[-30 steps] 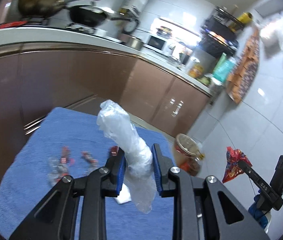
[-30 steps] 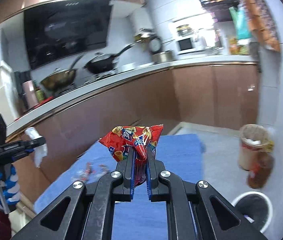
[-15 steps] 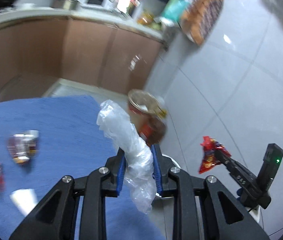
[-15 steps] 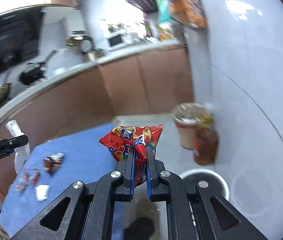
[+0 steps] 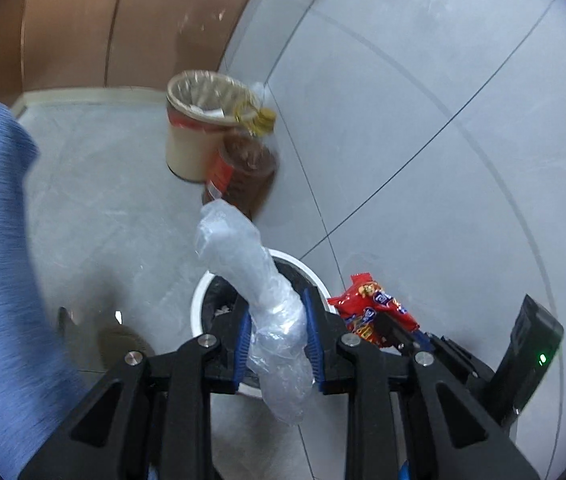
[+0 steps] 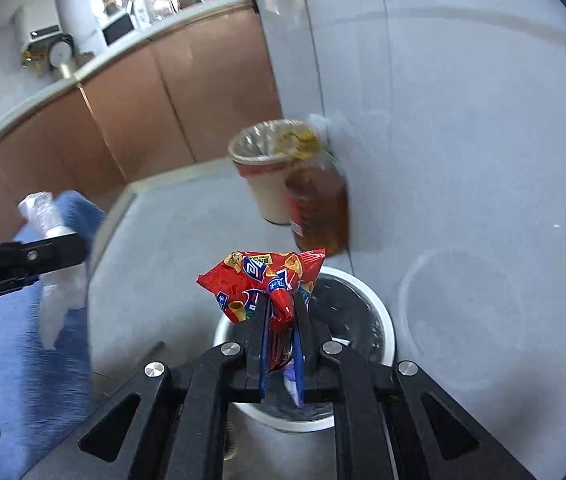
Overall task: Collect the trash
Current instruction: 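Carry the plastic wrapper and red snack bag in both grippers over the bin, then open both grippers to drop the wrapper and snack bag into the bin, then move both grippers back toward the towel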
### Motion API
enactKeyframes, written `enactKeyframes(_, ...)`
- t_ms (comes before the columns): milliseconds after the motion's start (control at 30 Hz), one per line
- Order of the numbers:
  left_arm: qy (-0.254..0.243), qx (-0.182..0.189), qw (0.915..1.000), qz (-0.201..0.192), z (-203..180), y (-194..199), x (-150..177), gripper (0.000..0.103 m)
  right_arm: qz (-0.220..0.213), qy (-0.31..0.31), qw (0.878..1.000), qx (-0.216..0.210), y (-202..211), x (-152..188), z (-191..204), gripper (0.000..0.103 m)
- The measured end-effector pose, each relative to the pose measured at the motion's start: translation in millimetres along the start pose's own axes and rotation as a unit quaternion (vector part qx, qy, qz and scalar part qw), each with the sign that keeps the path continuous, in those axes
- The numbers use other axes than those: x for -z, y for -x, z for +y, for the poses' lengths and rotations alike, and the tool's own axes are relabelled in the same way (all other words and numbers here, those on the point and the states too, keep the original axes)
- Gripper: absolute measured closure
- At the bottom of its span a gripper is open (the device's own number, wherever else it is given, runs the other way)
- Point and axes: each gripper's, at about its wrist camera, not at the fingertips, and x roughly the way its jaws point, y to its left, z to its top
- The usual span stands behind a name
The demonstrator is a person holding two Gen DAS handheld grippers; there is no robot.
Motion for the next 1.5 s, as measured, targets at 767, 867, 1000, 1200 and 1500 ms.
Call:
enactKeyframes(767, -0.003, 0.003, 0.9996, -0.028, -2, -10, 4, 0.054, 0.018, -0.026, 0.999, 0.039, -17, 9, -11, 0.068)
enactKeyframes(867, -0.012, -0.028, 0.9969, -0.073, -2, 31, 7, 0.054, -0.006, -0.012, 0.999, 0.032, 3, -2, 2, 0.068)
enactKeyframes(1000, -0.021, -0.079, 0.9883, -0.129, 1, 85, 16, 0.054, -0.046, 0.017, 0.999, 0.022, 44, -15, 31, 0.061)
enactKeyframes(1200, -0.022, -0.173, 0.9633, -0.204, 10, 167, 45, 0.054, -0.098, 0.059, 0.993, -0.007, 102, -25, 79, 0.054)
enactKeyframes(1500, -0.002, -0.259, 0.9276, -0.269, 39, 265, 107, 0.054, -0.139, 0.132, 0.980, -0.055, 153, -18, 155, 0.049)
